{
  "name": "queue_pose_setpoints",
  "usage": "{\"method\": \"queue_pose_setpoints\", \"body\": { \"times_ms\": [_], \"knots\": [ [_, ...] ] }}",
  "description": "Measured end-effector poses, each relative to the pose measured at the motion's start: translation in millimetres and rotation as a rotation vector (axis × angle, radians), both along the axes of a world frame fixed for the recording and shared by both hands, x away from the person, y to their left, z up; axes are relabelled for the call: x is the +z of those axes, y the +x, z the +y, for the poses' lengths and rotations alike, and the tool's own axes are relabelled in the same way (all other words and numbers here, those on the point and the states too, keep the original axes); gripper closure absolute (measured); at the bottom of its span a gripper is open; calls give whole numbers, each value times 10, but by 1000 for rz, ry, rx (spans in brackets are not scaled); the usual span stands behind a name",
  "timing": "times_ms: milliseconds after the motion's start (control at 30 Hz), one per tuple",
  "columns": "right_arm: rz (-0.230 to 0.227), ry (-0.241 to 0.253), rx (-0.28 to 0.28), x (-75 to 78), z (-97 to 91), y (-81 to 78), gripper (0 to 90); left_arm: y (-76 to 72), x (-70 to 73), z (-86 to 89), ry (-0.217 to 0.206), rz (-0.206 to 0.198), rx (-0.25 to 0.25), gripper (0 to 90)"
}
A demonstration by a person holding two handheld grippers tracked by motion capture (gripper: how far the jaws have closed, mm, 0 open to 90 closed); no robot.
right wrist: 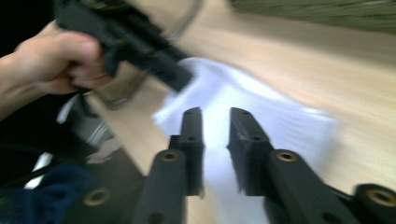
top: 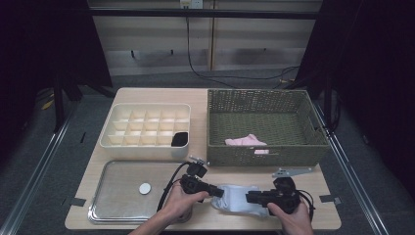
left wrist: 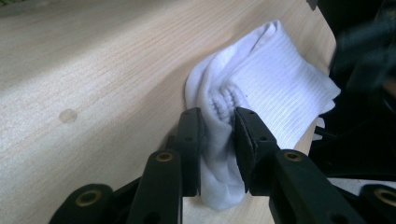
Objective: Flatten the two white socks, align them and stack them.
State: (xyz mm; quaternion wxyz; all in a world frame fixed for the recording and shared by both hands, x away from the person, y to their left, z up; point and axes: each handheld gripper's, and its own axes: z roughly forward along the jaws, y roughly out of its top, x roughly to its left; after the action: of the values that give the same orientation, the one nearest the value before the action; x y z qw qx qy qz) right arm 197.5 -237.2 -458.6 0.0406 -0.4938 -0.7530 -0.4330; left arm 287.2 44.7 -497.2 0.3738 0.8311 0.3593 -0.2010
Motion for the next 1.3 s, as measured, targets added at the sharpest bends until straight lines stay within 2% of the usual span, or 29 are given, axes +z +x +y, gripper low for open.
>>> {"method": "queue_pose_setpoints", "body": {
  "times_ms": [100, 133, 167, 267, 333, 367, 400, 567, 733, 767, 800, 900, 967, 1000, 1100, 1200, 1300],
  "knots": [
    [-5, -23, -67, 11, -153, -29, 698, -23, 3, 4, -7, -14, -6, 728],
    [-5, -23, -67, 11, -153, -29, 698, -23, 3, 4, -7, -14, -6, 731],
    [11, -37, -101, -17, -211, -49, 674, -38, 7, 7, 2, -22, -17, 732],
    [28, -42, -106, -75, -233, -71, 643, -46, 7, 12, -3, -14, -19, 734],
    [66, -52, -125, -174, -223, -92, 521, -51, -1, 28, -1, -15, -21, 734],
    [66, -52, -125, -174, -223, -92, 521, -51, -1, 28, -1, -15, -21, 734],
    [87, -42, -128, -228, -216, -103, 473, -63, -2, 32, -6, -13, -18, 735],
    [117, -40, -115, -294, -156, -129, 453, -75, -17, 46, -8, -1, -20, 735],
    [147, -18, -103, -347, -108, -98, 490, -69, -26, 61, -12, 3, -30, 734],
    [163, 13, -108, -367, -101, -77, 538, -57, -34, 68, -8, 2, -30, 734],
    [164, 6, -113, -371, -96, -73, 587, -60, -35, 63, -9, 5, -24, 733],
    [162, 12, -117, -375, -103, -56, 642, -61, -35, 56, -14, 18, -15, 732],
    [142, 18, -122, -354, -113, -48, 685, -63, -35, 35, -16, 5, -9, 731],
    [111, 2, -133, -328, -117, -38, 724, -66, -38, 13, -23, 1, 1, 733],
    [102, 6, -157, -296, -155, -19, 741, -72, -30, -53, -21, -6, 0, 718],
    [93, 11, -167, -280, -198, -8, 750, -76, -30, -53, -31, 4, -3, 694],
    [88, 2, -169, -267, -221, 0, 752, -79, -15, -34, -29, 4, -21, 624]
  ]
}}
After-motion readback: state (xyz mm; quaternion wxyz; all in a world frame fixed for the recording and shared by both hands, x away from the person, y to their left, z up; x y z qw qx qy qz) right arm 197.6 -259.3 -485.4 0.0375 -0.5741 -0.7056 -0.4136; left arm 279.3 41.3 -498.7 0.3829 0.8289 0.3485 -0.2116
